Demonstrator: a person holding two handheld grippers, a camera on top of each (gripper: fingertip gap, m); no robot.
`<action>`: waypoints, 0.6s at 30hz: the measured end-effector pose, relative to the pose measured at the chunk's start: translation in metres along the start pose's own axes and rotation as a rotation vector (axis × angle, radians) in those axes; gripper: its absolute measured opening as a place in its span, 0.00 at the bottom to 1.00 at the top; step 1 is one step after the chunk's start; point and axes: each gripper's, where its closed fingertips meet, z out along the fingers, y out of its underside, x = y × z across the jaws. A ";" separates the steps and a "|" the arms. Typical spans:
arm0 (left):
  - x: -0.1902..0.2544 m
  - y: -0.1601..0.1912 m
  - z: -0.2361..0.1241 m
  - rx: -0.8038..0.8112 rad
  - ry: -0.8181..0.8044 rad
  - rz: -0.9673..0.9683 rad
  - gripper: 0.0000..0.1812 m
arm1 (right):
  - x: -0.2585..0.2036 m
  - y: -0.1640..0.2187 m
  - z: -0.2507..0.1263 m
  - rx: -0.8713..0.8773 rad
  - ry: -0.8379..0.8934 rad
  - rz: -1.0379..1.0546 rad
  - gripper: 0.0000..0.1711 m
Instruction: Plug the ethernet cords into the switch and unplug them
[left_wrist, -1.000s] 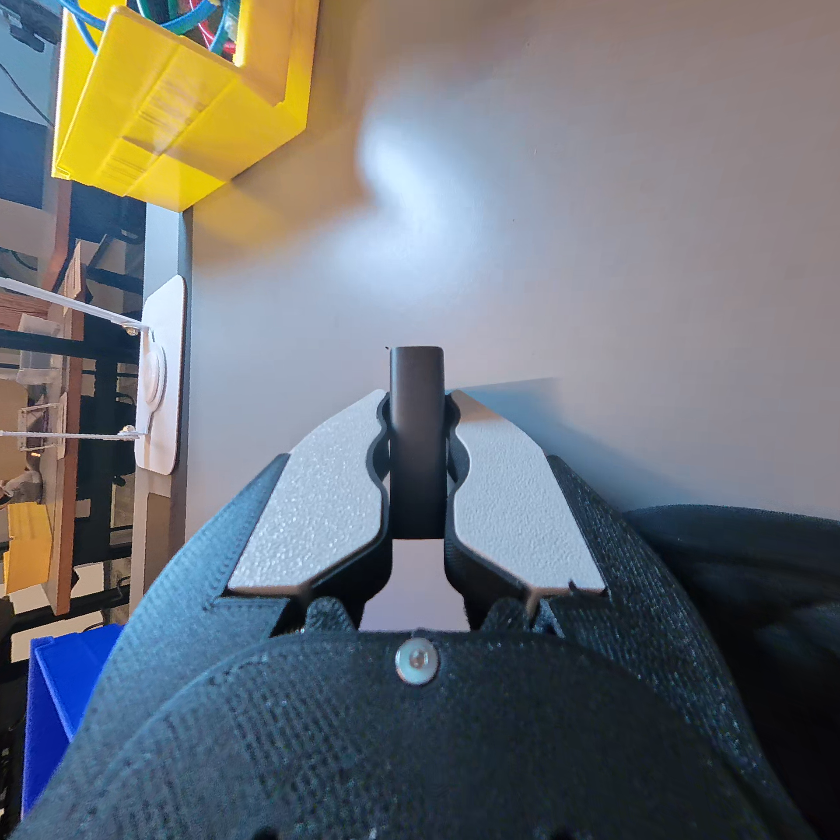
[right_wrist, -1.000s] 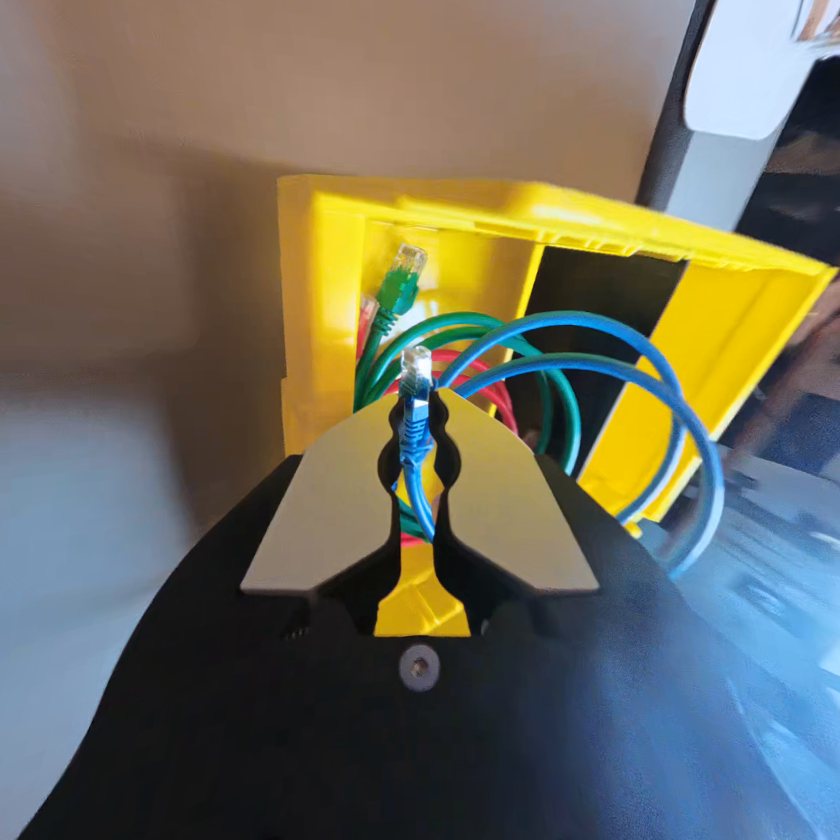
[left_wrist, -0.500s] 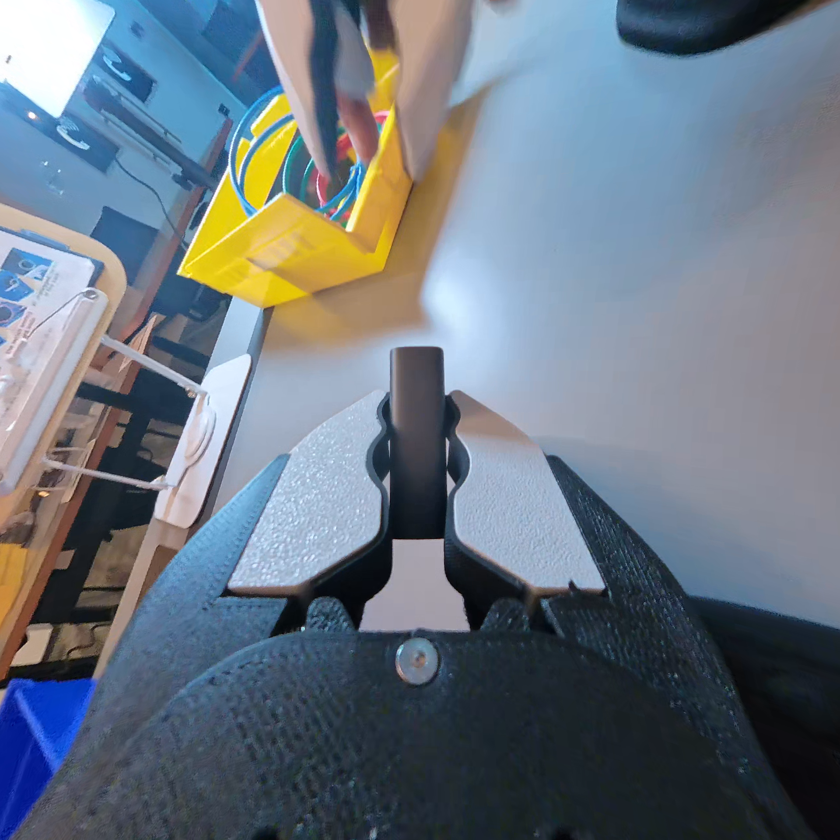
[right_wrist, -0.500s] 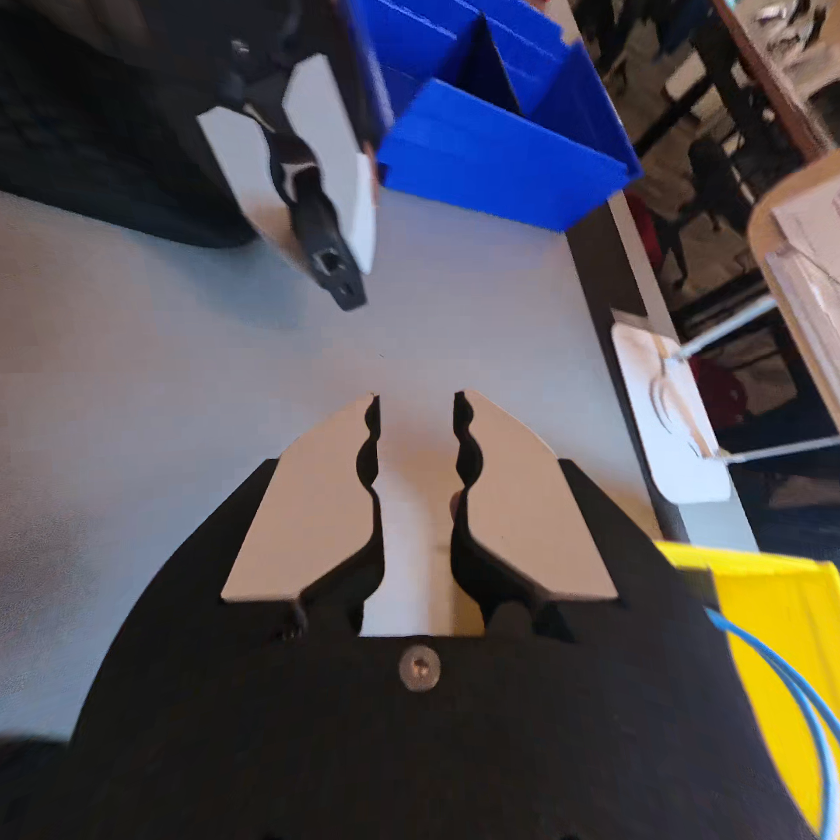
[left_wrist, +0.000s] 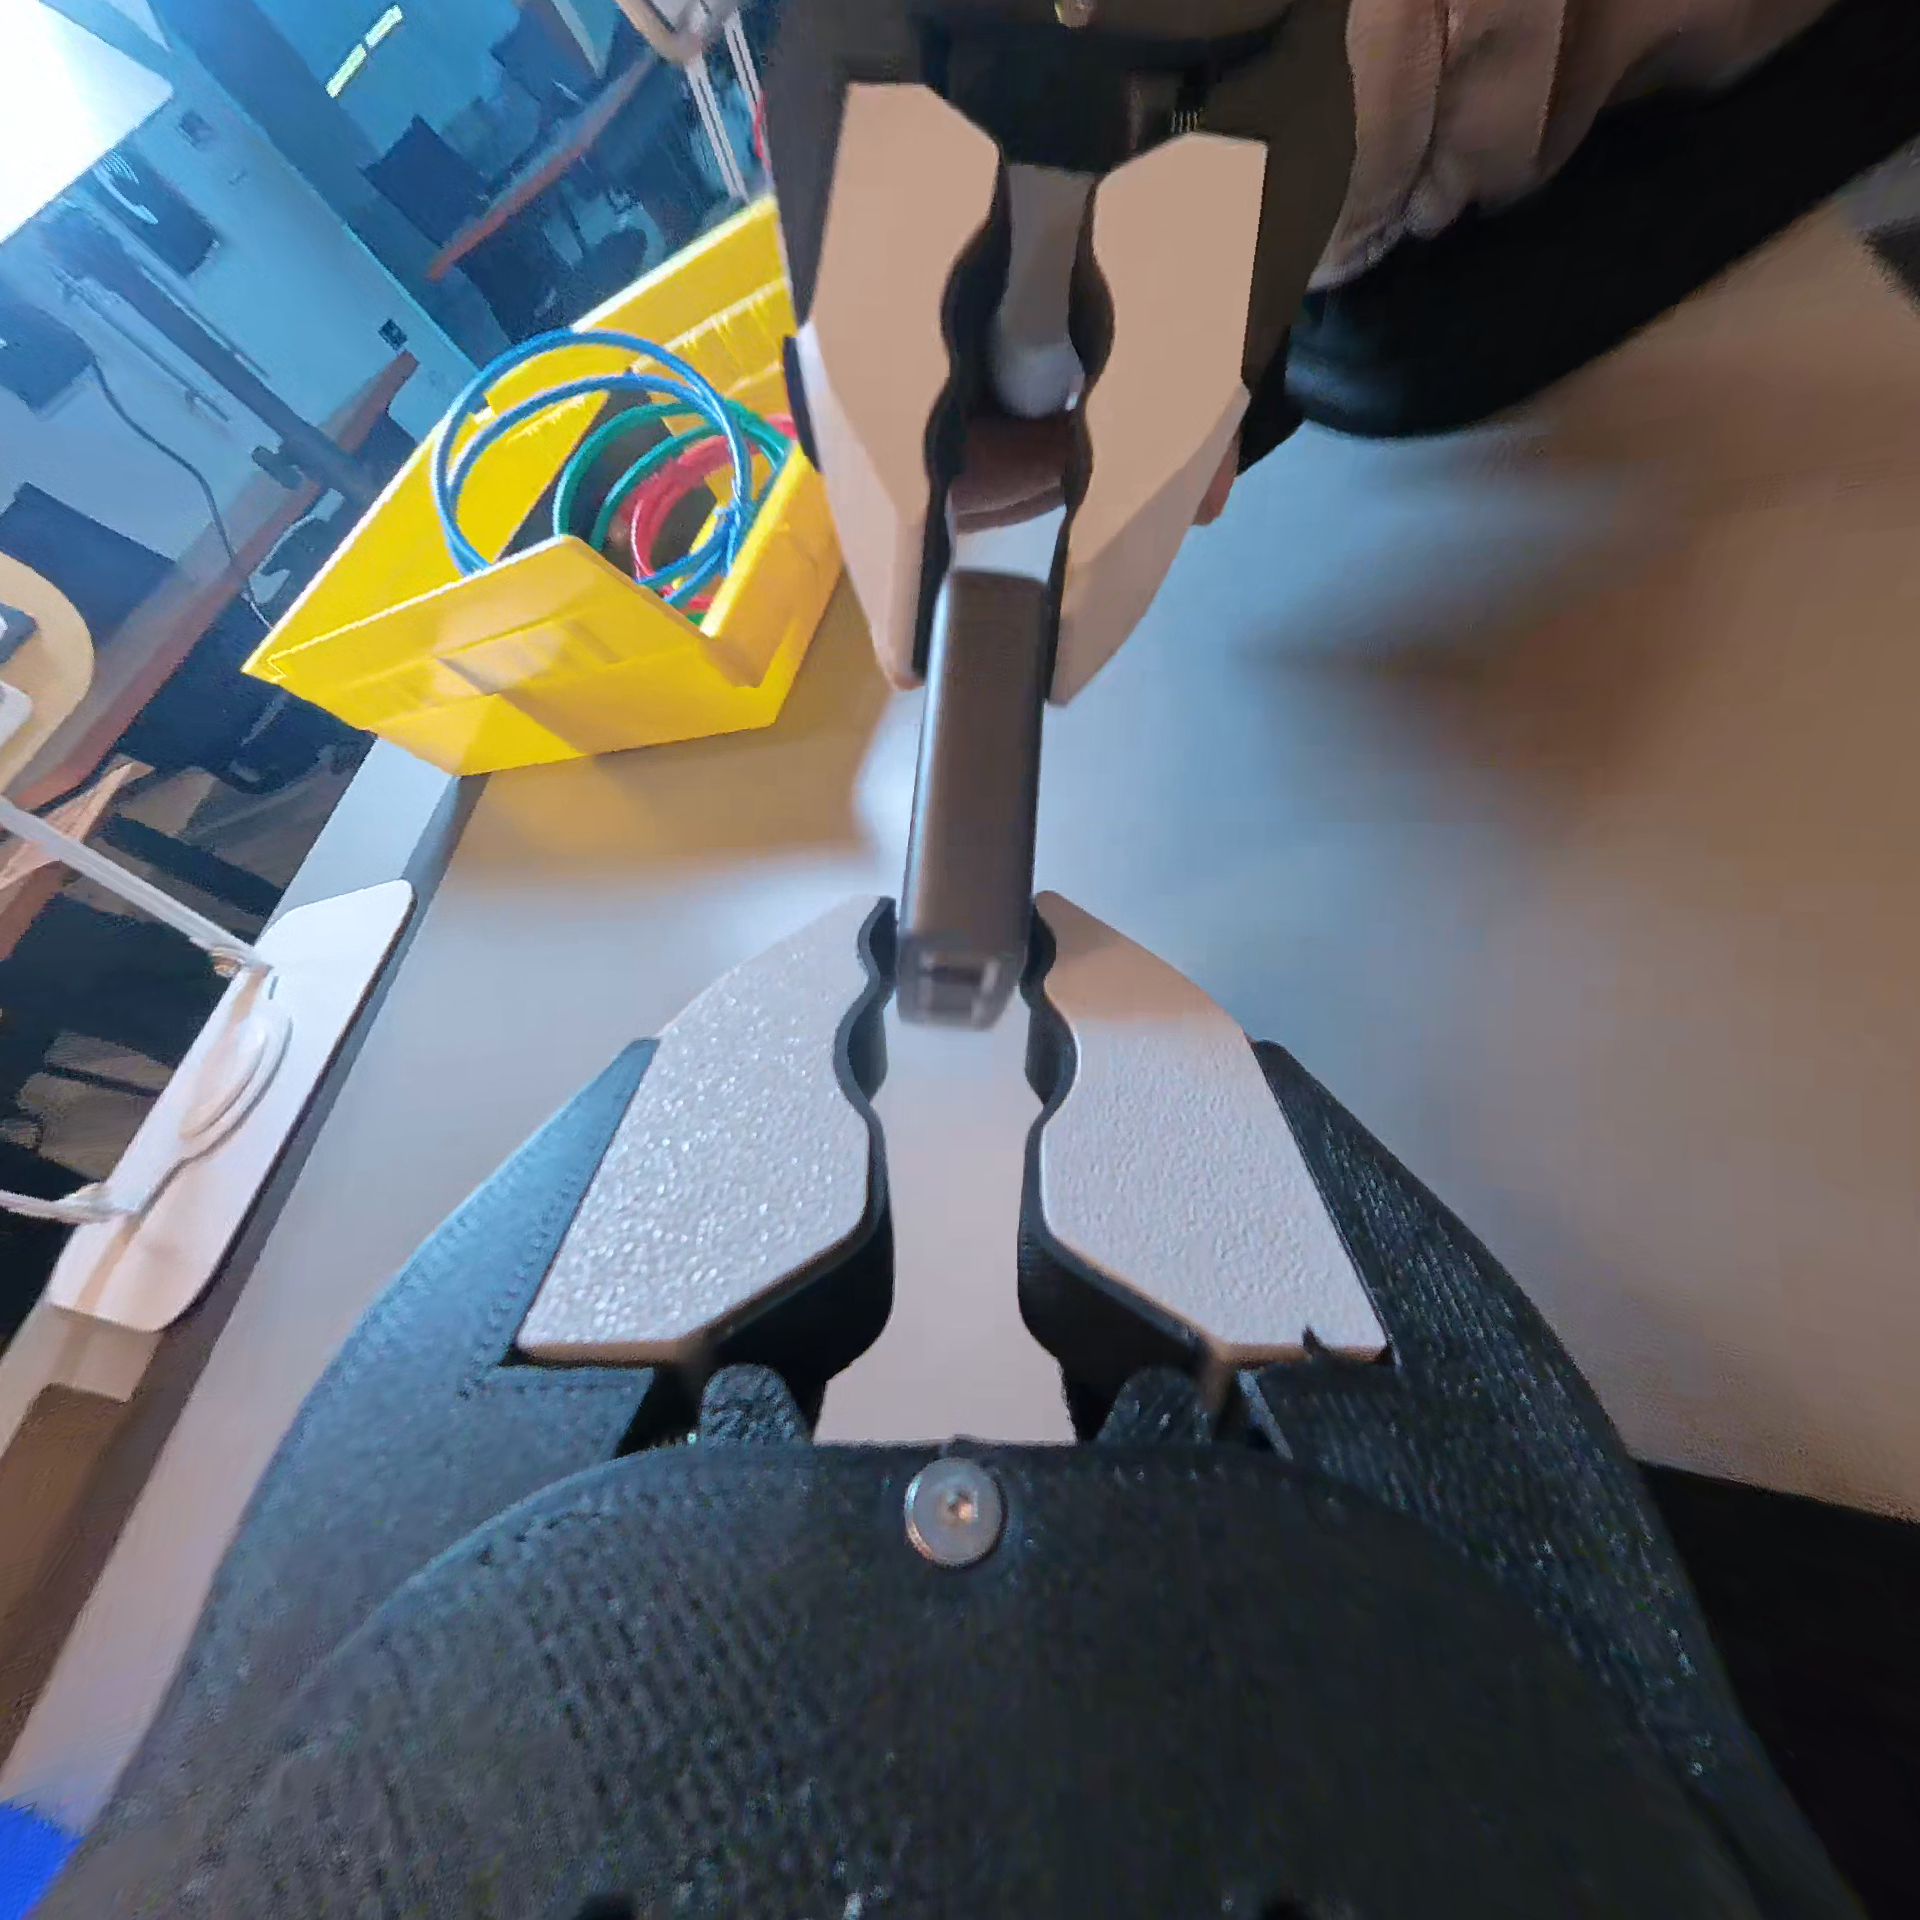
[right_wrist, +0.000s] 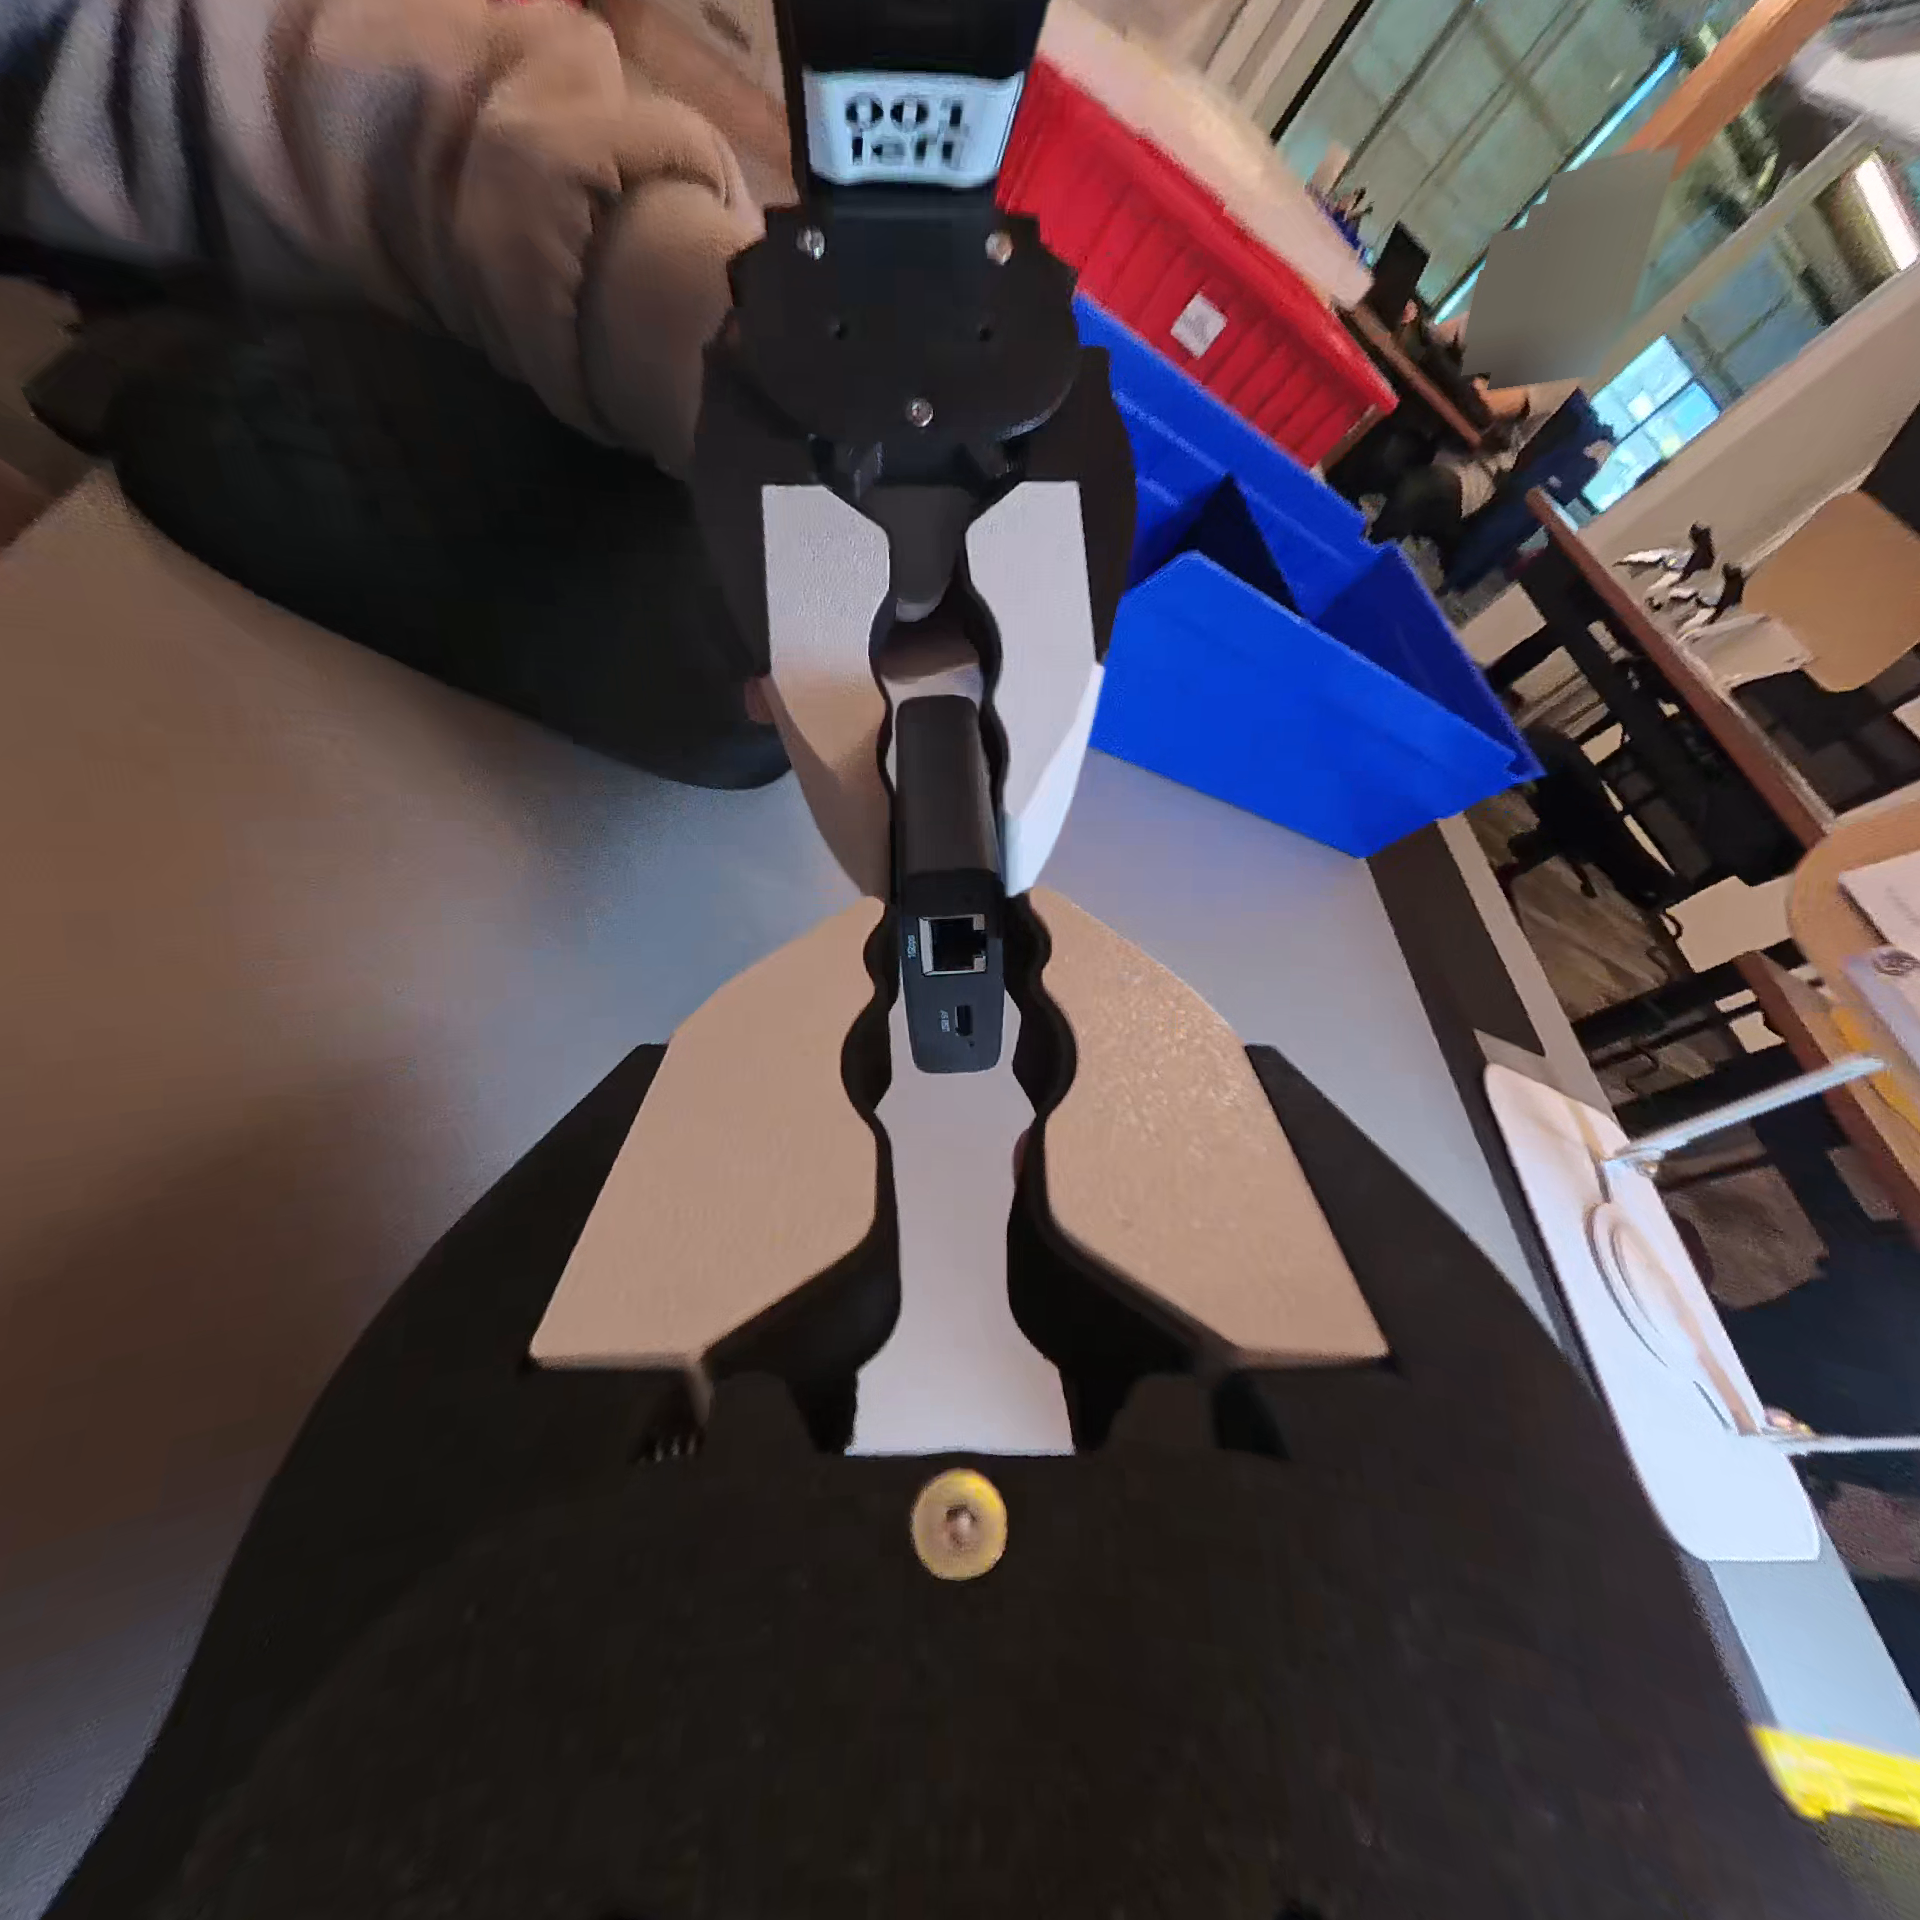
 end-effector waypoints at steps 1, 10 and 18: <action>0.000 -0.003 -0.002 0.030 0.001 -0.008 0.12 | 0.001 -0.001 -0.006 0.022 0.001 0.003 0.11; 0.000 -0.002 -0.002 -0.051 -0.064 0.139 0.12 | 0.001 0.003 -0.016 -0.078 0.045 -0.040 0.18; 0.010 -0.001 0.010 -0.113 -0.034 0.143 0.11 | -0.010 0.029 0.007 -0.346 0.046 -0.171 0.12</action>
